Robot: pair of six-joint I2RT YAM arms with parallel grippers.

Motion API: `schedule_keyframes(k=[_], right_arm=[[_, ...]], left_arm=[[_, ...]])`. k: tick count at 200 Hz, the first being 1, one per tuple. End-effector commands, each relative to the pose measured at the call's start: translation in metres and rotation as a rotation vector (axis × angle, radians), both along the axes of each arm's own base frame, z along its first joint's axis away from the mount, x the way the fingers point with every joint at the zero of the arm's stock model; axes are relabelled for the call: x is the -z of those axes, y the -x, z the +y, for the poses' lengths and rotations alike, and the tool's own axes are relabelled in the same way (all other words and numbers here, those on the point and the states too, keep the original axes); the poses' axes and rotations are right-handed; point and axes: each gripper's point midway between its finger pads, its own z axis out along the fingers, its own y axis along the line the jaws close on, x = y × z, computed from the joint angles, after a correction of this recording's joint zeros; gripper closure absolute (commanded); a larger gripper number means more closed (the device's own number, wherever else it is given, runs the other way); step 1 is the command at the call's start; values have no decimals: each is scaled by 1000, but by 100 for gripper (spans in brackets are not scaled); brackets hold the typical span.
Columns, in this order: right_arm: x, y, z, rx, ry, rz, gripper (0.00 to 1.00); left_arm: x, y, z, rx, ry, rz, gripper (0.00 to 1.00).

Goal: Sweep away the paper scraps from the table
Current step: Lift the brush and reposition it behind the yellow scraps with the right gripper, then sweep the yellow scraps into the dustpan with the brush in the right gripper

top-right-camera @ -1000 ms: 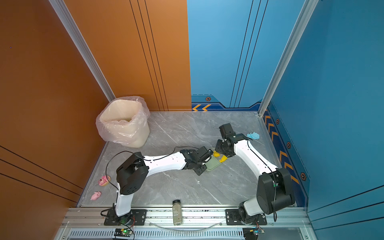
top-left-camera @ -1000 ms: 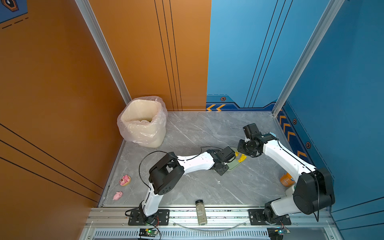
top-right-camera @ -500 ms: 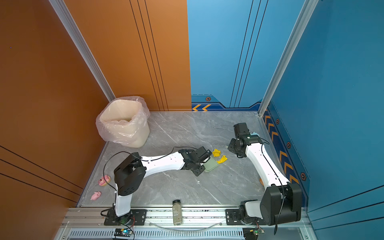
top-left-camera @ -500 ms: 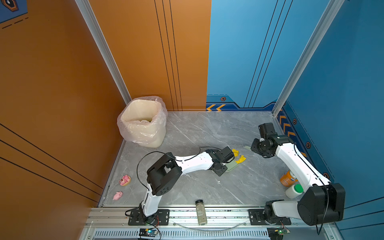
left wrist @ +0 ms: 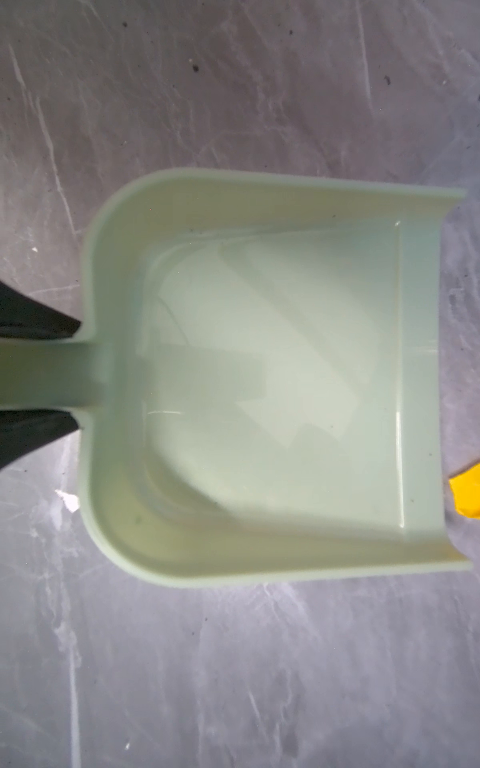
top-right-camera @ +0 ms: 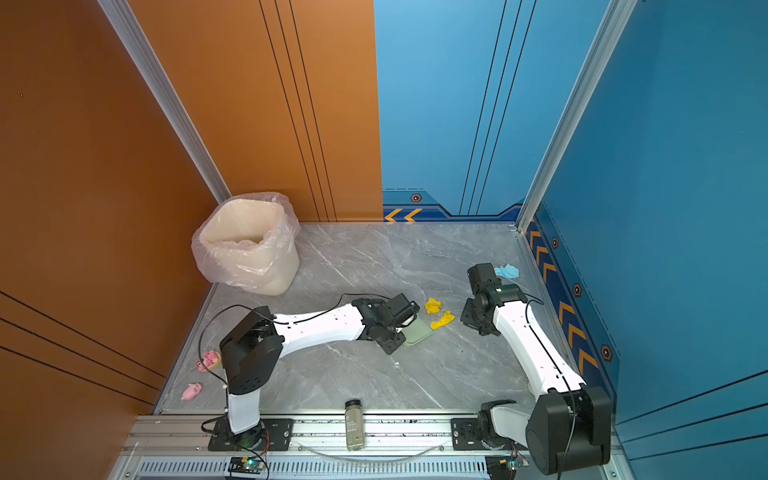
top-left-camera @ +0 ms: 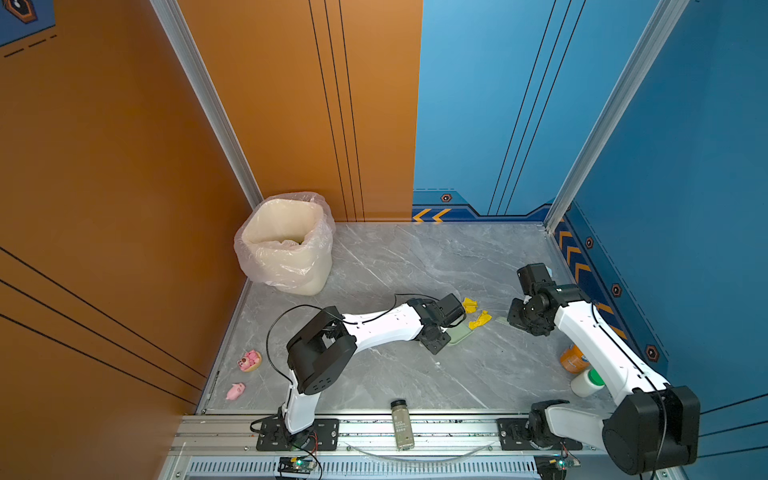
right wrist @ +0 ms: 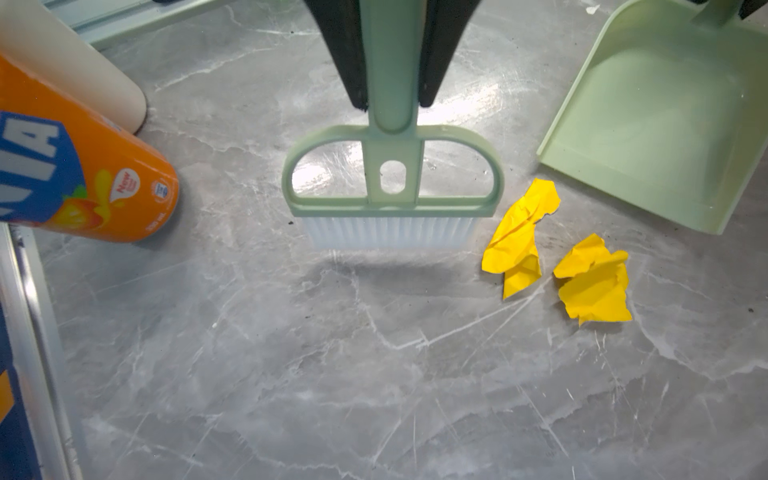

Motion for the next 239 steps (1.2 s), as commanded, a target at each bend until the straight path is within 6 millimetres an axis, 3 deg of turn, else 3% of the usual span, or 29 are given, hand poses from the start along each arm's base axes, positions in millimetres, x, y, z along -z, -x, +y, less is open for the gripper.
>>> schedule_keyframes(k=[1, 52, 106, 146, 204, 239], right_arm=[[4, 14, 3, -32, 15, 34, 100], [14, 2, 23, -86, 0, 38, 100], [20, -30, 38, -97, -35, -12, 100], [11, -56, 46, -120, -47, -37, 100], [-9, -55, 50, -157, -120, -64, 100], [-30, -70, 41, -142, -133, -140, 100]], left_arm=[[2, 15, 4, 29, -11, 45, 100], [7, 19, 4, 25, -15, 59, 100], [10, 19, 2, 23, -18, 59, 100], [14, 15, -2, 18, -20, 52, 100], [21, 6, -6, -26, -8, 56, 100], [23, -1, -1, -70, 8, 67, 100]])
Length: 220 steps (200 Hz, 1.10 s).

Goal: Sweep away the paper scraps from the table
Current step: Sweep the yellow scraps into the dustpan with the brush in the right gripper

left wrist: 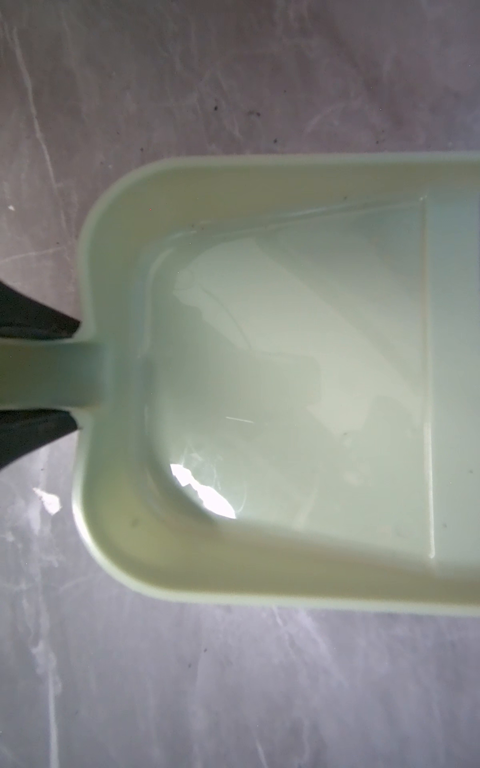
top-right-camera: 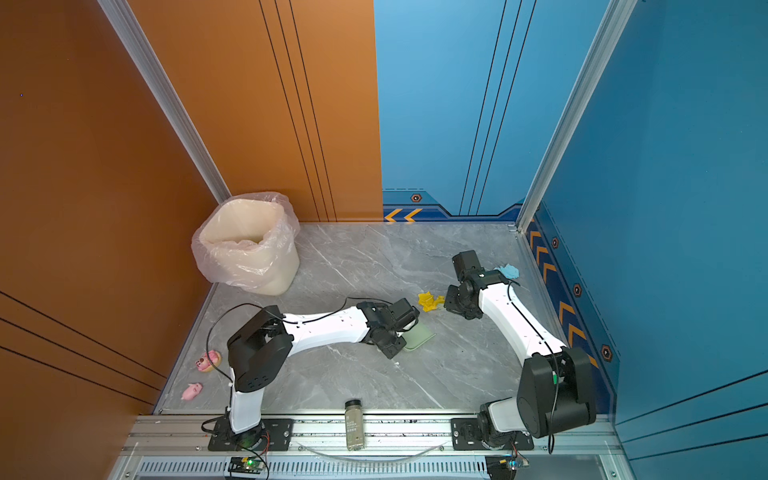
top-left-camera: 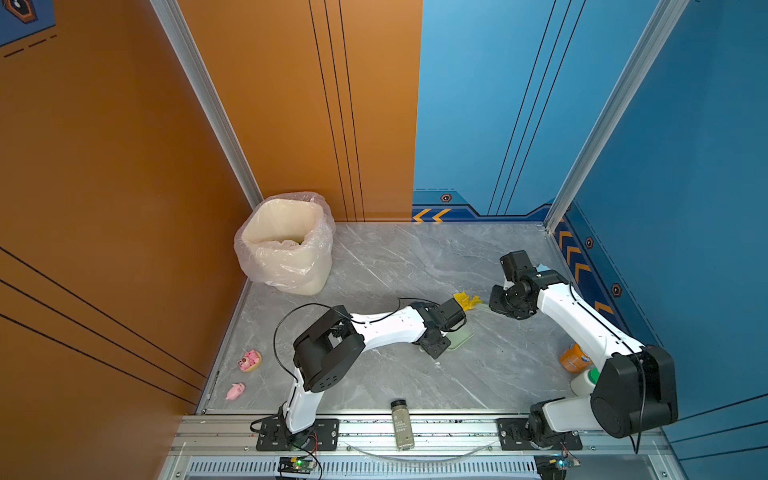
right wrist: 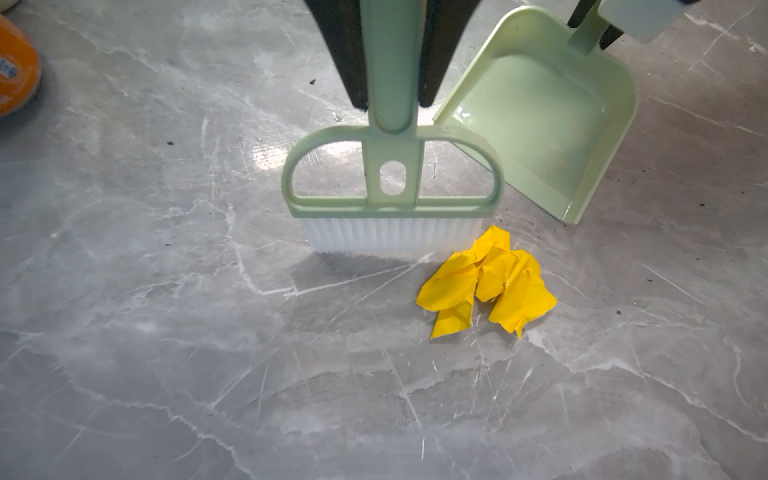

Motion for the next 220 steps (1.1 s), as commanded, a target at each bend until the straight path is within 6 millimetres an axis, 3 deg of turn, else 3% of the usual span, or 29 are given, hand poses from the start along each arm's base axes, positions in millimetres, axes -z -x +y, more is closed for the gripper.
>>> schedule_keyframes(k=[1, 39, 93, 134, 220], right_arm=[[-27, -12, -1, -17, -24, -74, 100], [-29, -44, -9, 10, 7, -107, 100], [-8, -76, -5, 10, 47, -48, 100], [6, -67, 9, -28, 61, 1, 100], [18, -13, 44, -125, 18, 67, 100]], left_arm=[[3, -5, 0, -39, 17, 20, 100], [2, -7, -1, -42, 21, 16, 100], [1, -9, -2, -47, 25, 10, 100], [2, -11, -3, -48, 23, 7, 100], [4, -15, -6, -58, 31, 20, 100]])
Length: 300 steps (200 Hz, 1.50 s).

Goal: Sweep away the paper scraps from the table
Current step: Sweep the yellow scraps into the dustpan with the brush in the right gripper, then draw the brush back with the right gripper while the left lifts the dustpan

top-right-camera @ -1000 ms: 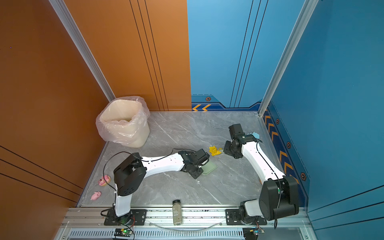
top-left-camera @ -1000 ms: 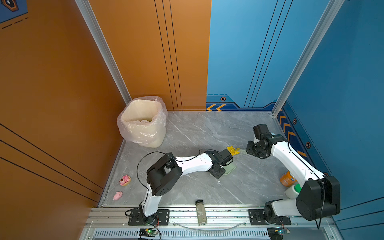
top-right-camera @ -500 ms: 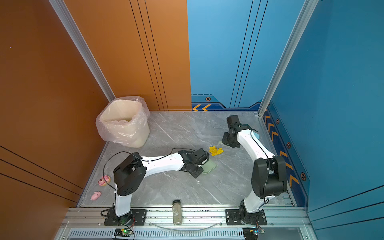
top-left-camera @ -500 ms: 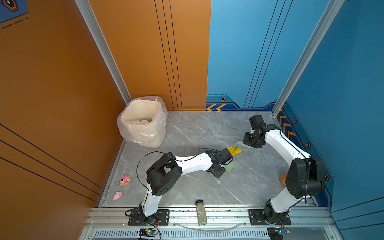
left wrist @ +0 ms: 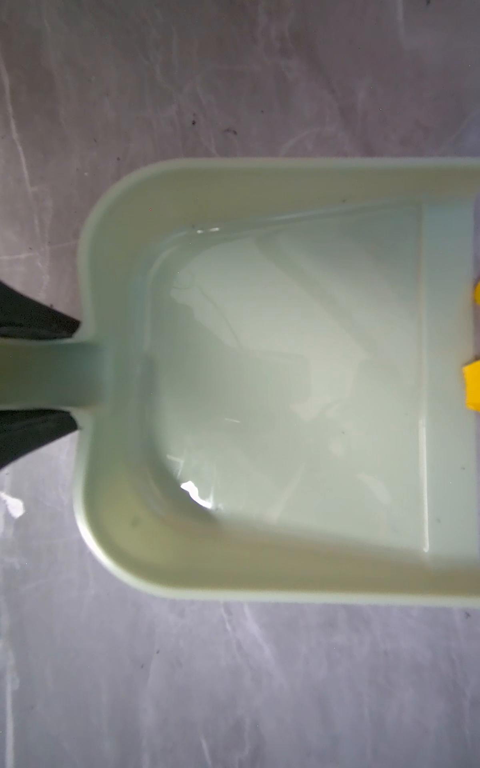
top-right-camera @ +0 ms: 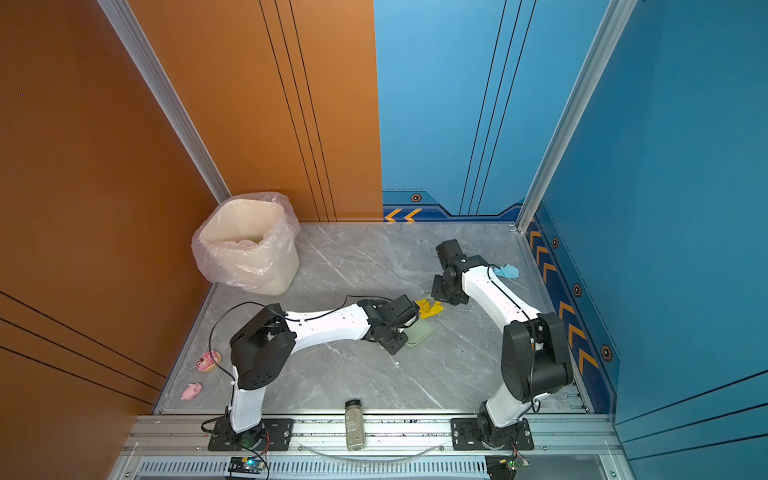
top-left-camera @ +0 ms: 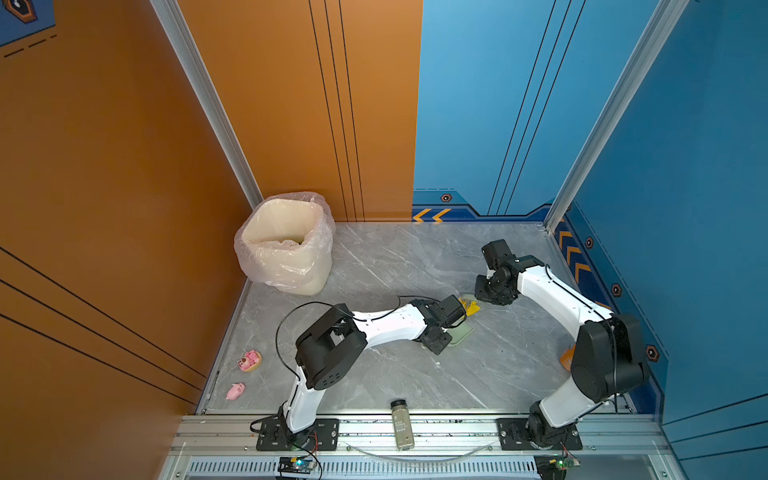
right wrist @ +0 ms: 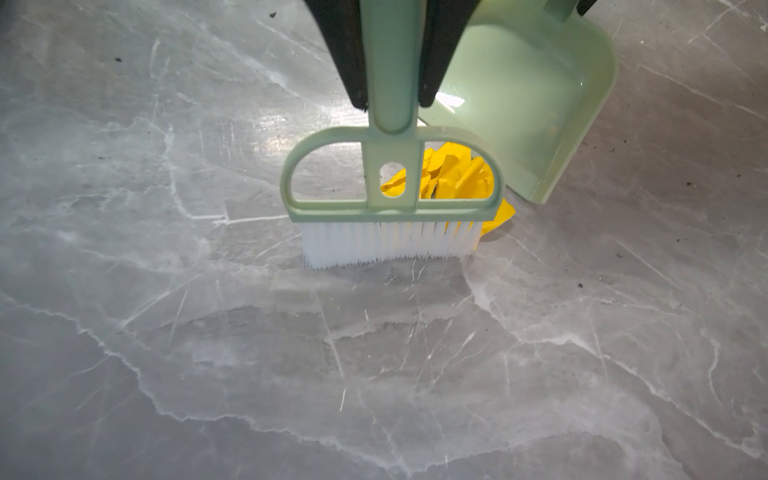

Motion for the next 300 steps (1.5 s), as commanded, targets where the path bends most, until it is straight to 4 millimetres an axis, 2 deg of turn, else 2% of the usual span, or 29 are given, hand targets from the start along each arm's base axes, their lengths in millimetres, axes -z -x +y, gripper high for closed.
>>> schedule_keyframes(k=[1, 93, 114, 135, 200, 230, 270, 300], right_arm=[[1, 24, 7, -10, -17, 38, 100], [9, 63, 31, -98, -88, 118, 100], [6, 67, 39, -112, -138, 116, 100], [0, 63, 39, -81, -184, 94, 100], [-28, 32, 9, 36, -198, -9, 100], [-34, 26, -7, 74, -176, -30, 100], [-37, 29, -23, 109, -186, -43, 100], [-34, 31, -32, 130, -192, -50, 100]], left_arm=[[4, -3, -1, -19, 5, 25, 100], [6, -1, 0, -20, 6, 35, 100], [7, 0, -1, -18, 8, 36, 100], [7, 0, -2, -17, 11, 36, 100], [8, 0, 0, -19, 14, 34, 100], [6, -2, 1, -32, 27, 9, 100], [-10, -13, 5, -68, 86, -79, 100], [-32, -22, 14, -95, 120, -182, 100]])
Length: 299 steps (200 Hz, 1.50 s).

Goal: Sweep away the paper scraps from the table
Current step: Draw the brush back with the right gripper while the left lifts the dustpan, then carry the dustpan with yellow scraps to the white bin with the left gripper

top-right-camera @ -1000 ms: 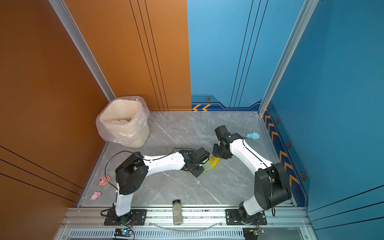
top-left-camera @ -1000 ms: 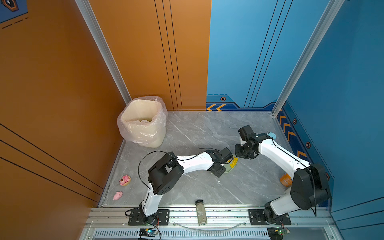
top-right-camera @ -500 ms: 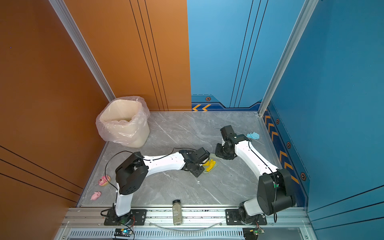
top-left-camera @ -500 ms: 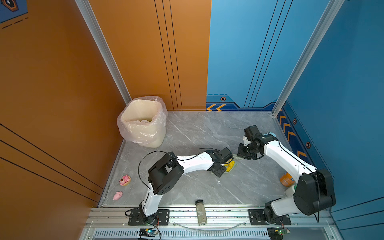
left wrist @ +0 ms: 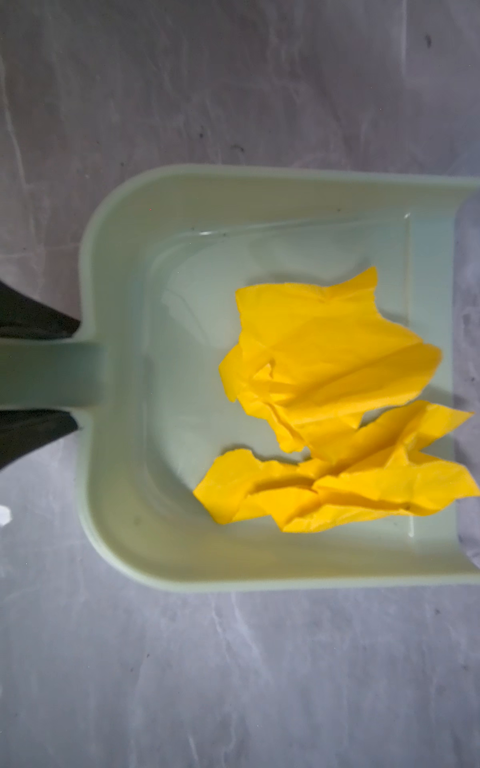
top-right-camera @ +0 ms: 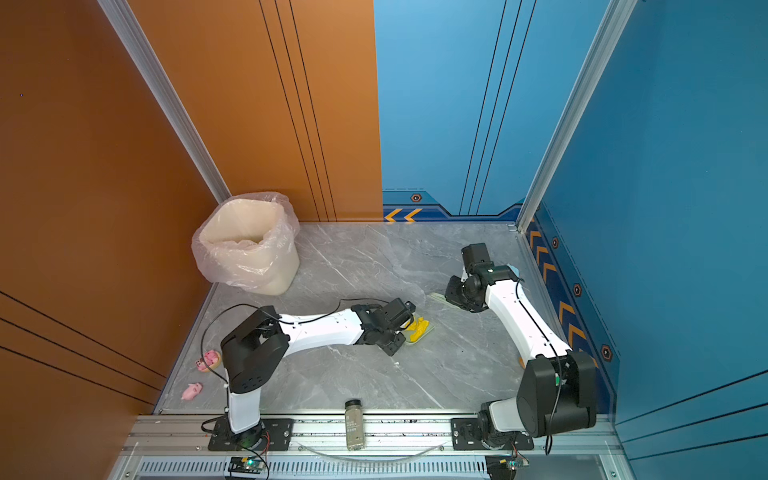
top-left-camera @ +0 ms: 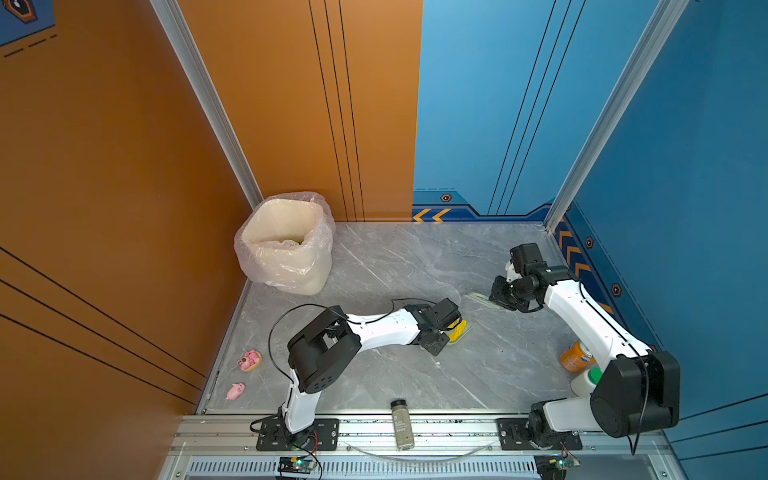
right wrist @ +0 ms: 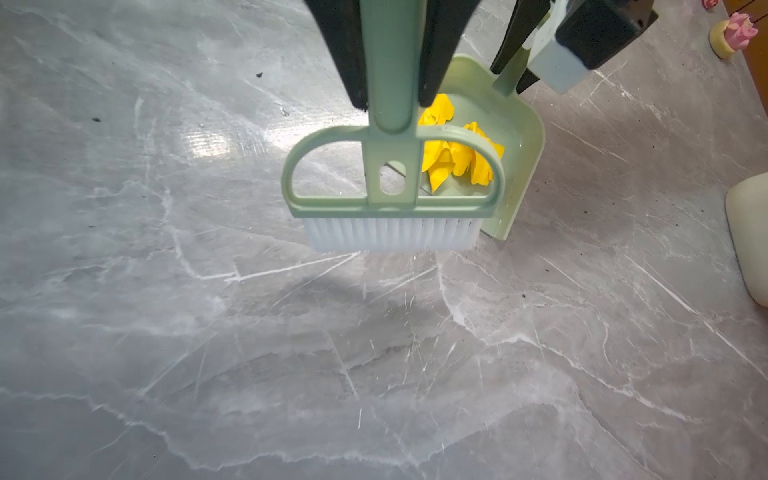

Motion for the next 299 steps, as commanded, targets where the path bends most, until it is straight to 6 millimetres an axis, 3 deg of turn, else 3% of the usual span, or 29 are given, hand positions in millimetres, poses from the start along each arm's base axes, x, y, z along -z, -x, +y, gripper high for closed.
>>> schedule_keyframes(k=[1, 87, 188, 247, 299], right_arm=[[3, 7, -9, 13, 11, 8, 100], [2, 0, -15, 29, -31, -4, 100], [14, 2, -9, 12, -65, 12, 100], [19, 4, -6, 9, -72, 21, 100], [20, 5, -7, 11, -64, 22, 100]], left_arm=[[-29, -19, 8, -59, 51, -119, 100], [-95, -30, 57, -130, 26, -247, 100], [-190, -54, 123, -235, 110, -312, 100], [-256, -87, 165, -348, 181, -414, 100], [-285, -126, 204, -521, 320, -400, 100]])
